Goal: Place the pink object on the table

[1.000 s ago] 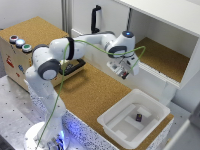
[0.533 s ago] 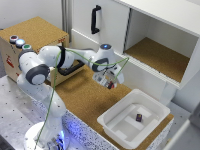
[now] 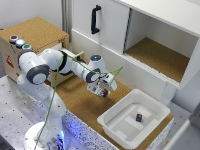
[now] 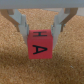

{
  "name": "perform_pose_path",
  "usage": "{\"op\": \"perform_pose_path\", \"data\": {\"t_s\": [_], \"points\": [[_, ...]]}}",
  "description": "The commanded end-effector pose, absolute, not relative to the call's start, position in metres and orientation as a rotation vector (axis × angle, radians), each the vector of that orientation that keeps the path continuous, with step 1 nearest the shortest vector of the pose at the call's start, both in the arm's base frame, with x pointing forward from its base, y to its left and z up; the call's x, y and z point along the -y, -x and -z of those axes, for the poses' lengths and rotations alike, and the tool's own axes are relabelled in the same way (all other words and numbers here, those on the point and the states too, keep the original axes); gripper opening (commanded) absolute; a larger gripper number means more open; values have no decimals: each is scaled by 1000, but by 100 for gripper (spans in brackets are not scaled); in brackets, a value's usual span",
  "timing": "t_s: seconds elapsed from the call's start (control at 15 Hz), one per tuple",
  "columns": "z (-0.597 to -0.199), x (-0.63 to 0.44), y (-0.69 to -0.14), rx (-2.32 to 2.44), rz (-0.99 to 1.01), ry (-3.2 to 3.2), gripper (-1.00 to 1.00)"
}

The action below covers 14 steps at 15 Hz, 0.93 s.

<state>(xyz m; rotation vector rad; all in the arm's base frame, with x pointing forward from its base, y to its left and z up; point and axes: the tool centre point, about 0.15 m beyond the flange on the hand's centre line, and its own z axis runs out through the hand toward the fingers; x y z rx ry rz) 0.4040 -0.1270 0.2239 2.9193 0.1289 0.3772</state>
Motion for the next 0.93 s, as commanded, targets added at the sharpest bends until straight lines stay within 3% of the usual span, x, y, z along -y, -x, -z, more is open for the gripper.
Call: {"op": "perform_pose_path", "data": {"t_s": [0.0, 0.07, 0.87], "points": [[-224, 134, -432, -202, -333, -2873, -100], [-232, 136, -433, -188, -343, -2884, 100], [-378, 114, -395, -215, -585, -2954, 100]]}}
